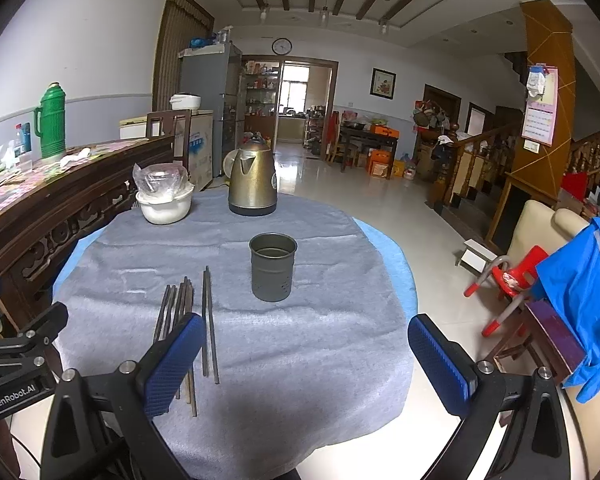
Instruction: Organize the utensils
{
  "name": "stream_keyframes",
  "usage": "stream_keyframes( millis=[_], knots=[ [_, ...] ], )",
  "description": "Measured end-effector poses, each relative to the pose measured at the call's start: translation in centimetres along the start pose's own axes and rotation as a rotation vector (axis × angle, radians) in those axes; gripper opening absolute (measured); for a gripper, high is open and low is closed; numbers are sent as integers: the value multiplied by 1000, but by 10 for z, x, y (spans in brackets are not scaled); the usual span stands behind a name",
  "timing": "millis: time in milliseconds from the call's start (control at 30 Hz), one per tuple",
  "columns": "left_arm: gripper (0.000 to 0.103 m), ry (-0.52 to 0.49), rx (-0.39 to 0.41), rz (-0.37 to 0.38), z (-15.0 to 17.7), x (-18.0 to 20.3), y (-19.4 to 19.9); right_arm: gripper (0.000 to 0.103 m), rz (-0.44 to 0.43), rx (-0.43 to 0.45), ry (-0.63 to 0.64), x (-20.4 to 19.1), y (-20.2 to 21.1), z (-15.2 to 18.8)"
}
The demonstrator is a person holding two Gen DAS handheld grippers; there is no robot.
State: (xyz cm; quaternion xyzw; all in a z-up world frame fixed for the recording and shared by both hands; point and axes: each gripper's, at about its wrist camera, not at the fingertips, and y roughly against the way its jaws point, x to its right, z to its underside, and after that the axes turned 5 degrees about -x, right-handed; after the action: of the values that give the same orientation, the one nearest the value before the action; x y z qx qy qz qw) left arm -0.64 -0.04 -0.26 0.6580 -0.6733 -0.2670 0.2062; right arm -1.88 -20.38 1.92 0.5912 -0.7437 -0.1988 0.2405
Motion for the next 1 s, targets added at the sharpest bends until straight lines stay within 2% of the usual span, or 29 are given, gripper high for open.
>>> stream_keyframes(
  millis=[133,300,433,767,867,933,1000],
  knots=[
    [103,5,-3,0,1,-3,1,103,-4,7,5,-3,1,1],
    [103,13,-10,0,3,-7,2,103,-3,-33,26,-6,1,0],
    [103,20,-10,-4,4,-10,3,103,8,5,37,-9,3,1],
    [103,16,-11,-6,4,-11,3,103,-12,-11,30,-12,6,0],
    [103,15,-39,-5,6,-16,-9,103,-43,-28,20,-13,-1,0],
    [103,28,-78,-6,5,-24,-24,103,-102,-30,14,-15,-13,-1],
    [103,55,-132,-5,6,-38,-43,103,-201,-48,-8,-19,-35,-5]
  ],
)
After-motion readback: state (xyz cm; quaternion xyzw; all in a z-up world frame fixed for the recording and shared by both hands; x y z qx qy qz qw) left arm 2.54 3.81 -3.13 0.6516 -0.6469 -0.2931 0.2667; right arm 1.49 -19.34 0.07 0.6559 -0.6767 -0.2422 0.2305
